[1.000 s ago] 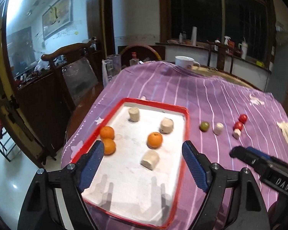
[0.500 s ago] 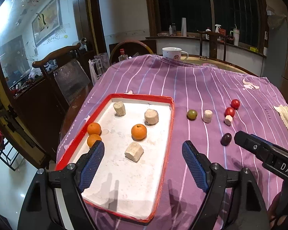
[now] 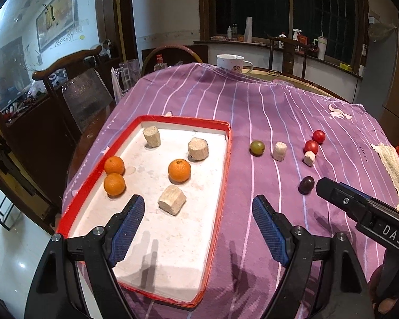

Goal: Organize fruits
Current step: 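Withdraw both open tools from the tray toward the remaining items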

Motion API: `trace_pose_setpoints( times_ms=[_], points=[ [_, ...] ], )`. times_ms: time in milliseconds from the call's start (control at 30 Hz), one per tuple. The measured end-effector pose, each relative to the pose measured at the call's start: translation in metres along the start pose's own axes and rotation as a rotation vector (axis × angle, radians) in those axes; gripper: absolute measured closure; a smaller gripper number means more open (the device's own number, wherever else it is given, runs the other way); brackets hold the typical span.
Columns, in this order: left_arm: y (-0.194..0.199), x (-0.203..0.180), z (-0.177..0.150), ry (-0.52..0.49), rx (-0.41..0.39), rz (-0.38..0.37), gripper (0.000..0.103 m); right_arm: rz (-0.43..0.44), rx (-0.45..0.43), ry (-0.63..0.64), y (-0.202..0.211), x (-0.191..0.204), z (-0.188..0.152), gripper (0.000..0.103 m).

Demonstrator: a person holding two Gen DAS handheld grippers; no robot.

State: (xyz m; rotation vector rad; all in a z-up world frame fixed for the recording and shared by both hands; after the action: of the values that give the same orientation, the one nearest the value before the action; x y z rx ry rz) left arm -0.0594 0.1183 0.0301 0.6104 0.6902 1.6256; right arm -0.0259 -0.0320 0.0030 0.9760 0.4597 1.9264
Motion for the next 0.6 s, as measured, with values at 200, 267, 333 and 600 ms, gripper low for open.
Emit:
trace_pose_setpoints(
  times_ms=[200,267,333,600],
  points=[
    [-0.006,-0.006,-0.005,-0.004,0.026,-0.036,0.021,-0.008,0.010,-0.006,-0.004,-0.002,-0.001,0.040],
    [-0.009,-0.011,-0.006,-0.007,0.039,-0.054,0.021,-0.011,0.010,-0.009,-0.004,-0.004,-0.001,0.040],
    [-0.012,-0.013,-0.008,-0.011,0.048,-0.064,0.021,-0.016,0.010,-0.012,-0.004,-0.007,0.000,0.040],
    [-0.019,-0.018,-0.011,-0.009,0.077,-0.091,0.021,-0.042,0.008,-0.033,-0.003,-0.019,0.003,0.040]
  ],
)
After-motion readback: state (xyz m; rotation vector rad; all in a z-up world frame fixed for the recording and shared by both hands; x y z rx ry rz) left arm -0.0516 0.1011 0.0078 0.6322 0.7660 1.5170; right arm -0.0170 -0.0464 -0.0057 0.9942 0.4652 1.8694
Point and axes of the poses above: each gripper's, at about its wrist camera, not at the fingertips, and y roughly against the way its jaws point, x to its left, z to its top, the point moved 9 cm from there along -y, roughly the way its jaws point, and after that the axes turned 3 degrees about x, right-handed, at the moved point
